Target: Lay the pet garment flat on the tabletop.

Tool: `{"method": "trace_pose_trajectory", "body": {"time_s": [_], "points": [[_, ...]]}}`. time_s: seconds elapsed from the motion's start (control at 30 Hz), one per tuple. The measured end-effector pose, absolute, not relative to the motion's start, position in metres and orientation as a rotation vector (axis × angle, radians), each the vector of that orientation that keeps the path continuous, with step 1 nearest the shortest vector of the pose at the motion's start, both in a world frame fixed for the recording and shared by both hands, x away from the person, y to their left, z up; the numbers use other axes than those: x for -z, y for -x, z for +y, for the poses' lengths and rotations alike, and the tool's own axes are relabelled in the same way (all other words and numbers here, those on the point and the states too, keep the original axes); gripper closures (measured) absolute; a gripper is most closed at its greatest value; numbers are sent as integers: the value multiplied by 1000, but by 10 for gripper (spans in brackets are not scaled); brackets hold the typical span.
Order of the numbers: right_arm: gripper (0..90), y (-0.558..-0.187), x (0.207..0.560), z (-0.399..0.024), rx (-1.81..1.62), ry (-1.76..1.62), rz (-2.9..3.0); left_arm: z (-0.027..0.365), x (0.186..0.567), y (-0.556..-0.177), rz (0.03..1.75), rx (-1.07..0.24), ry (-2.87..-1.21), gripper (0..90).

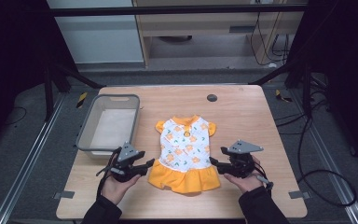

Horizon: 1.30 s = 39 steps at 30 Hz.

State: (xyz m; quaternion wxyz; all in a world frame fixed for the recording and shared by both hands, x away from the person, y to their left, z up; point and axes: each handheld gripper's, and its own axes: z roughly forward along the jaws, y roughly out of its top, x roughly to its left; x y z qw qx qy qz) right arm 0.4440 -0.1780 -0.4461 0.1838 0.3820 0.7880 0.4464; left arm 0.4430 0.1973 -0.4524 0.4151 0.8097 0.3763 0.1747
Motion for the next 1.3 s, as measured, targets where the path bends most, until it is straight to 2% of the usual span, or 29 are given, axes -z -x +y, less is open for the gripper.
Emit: {"method": "trace_pose_trajectory", "body": {"time_s": [0.17,0.4,0.43,0.6,0.63,0.67,0.83,0.93,1.2,1.3], "points": [[446,-434,460,-180,-1237,-1092,2272,196,466,-440,956,-398,-2089,499],[518,-429,482,-177,-1154,-1109,2356,184,484,-439,968,-336,-2192,591],[553,-430,488,-175,-1129,-1111,2376,182,487,-439,967,-328,-2227,644],[605,-431,495,-171,-1080,-1123,2421,180,490,-438,982,-298,-2250,742],[646,-430,496,-169,-1071,-1122,2431,180,490,-438,981,-294,-2253,782],[646,-430,496,-169,-1071,-1122,2431,180,490,-437,981,-291,-2255,782],[804,-429,496,-166,-1045,-1125,2461,180,488,-435,976,-276,-2269,855],[870,-429,494,-167,-1048,-1137,2477,180,487,-433,976,-262,-2275,862],[878,-426,489,-172,-1014,-1122,2489,182,488,-422,971,-265,-2273,848],[862,-423,490,-176,-994,-1118,2493,181,489,-415,950,-299,-2286,774]]}}
